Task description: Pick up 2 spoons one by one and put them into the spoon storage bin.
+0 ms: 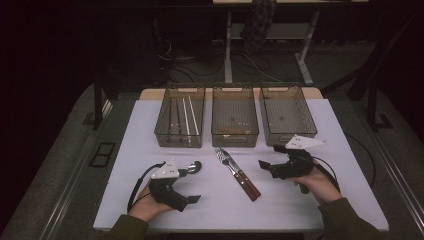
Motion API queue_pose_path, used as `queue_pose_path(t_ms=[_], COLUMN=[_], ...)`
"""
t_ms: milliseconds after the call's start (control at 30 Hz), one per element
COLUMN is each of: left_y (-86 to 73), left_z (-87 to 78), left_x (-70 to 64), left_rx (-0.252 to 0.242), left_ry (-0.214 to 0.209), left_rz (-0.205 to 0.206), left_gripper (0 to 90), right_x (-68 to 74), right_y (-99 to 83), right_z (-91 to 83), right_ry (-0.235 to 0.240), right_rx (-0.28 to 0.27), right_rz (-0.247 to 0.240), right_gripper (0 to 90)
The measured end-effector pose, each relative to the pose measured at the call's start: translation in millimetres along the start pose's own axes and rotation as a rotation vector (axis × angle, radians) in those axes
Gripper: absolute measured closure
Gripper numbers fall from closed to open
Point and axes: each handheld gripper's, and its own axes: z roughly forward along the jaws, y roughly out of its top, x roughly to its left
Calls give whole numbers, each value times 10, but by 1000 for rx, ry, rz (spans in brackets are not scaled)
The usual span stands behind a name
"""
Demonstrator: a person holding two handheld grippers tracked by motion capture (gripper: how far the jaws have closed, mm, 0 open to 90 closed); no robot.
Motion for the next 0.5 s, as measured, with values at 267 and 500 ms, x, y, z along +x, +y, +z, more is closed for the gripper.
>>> queue_pose_path(t_ms=[267, 500], left_y=[1, 22], left_z=[-4, -15], left_x=[1, 15], left_rx=[2, 10], left_ry=[12, 40], left_rz=[-1, -16], left_gripper=[4, 18], right_x=[2, -24], right_y=[-283, -515], right_z=[-182, -347], right_ry=[-8, -25], right_rx=[3, -7], right_rz=[3, 18], right_gripper=[163, 163])
